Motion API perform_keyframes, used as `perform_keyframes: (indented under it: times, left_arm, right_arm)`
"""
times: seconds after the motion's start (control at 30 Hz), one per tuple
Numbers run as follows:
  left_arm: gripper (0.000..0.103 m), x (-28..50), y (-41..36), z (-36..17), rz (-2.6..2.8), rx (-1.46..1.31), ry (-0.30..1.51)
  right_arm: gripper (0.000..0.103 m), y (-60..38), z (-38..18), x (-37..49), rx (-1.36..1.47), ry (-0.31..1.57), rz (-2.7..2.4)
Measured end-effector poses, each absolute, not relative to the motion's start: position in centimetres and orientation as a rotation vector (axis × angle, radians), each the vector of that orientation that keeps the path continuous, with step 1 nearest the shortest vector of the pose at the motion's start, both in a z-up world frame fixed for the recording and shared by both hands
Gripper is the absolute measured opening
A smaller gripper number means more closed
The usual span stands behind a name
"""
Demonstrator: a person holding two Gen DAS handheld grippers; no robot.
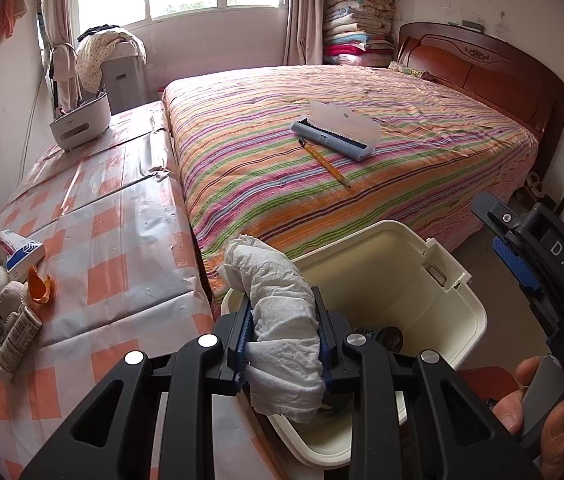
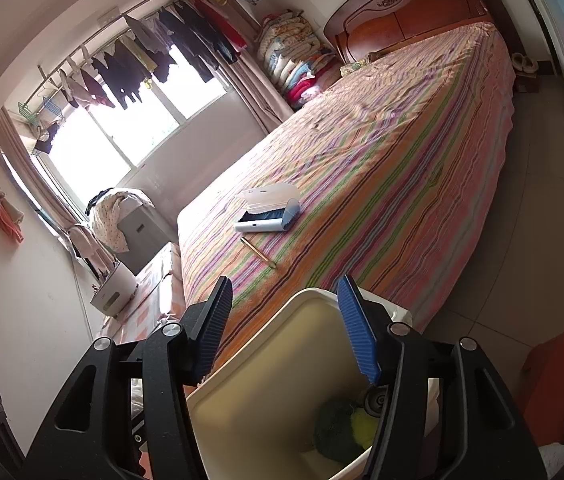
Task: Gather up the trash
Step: 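Open the left tool to drop the white tissue into the cream bin, then move both open tools back toward the items on the checked table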
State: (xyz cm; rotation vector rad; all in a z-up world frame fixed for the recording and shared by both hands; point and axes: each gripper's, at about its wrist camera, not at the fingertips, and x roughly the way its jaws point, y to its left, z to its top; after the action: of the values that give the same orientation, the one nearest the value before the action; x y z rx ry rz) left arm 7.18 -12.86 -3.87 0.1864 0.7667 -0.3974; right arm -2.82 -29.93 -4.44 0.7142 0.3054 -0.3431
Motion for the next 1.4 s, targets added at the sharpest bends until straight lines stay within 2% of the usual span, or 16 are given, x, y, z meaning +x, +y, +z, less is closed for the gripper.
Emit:
perform_keyframes:
  times: [0.2, 0.27, 0.33, 0.4, 0.47, 0.5, 1.23, 1.4]
  left_arm:
    - [0.028, 7.3, -14.0, -4.3, -0.415, 0.195, 0.780]
    - [0.029, 7.3, -14.2, -4.3, -0.415, 0.200, 0.781]
    - [0.038, 7.3, -14.3, -4.3, -0.409, 0.206, 0.785]
    - [0.058, 7.3, -14.3, -4.3, -0.403, 0.204, 0.787]
    - [0.071, 7.2, -14.0, -4.1, -0.383, 0.195, 0.779]
    - [0.074, 7.2, -13.8, -4.0, -0.376, 0.188, 0.772]
    - [0.075, 6.4, -2.3, -0.3, -0.246, 0.062, 0.711]
    - [0.075, 6.6, 1.2, 0.0, -0.207, 0.037, 0.695]
  right_arm:
    - [0.055, -30.2, -4.5, -3.3, 0.734, 0.282, -0.352]
    - [0.058, -30.3, -4.5, -3.4, 0.735, 0.280, -0.352]
    - [0.061, -30.3, -4.4, -3.5, 0.734, 0.276, -0.358]
    - [0.061, -30.4, -4.4, -3.6, 0.736, 0.272, -0.359]
    - [0.061, -30.5, -4.3, -3.6, 0.735, 0.269, -0.362]
    - [0.061, -30.5, -4.3, -3.6, 0.735, 0.270, -0.361]
    - [0.062, -24.3, -3.0, -1.8, 0.592, 0.313, -0.282]
    - [0.067, -21.5, -2.4, -1.0, 0.526, 0.328, -0.253]
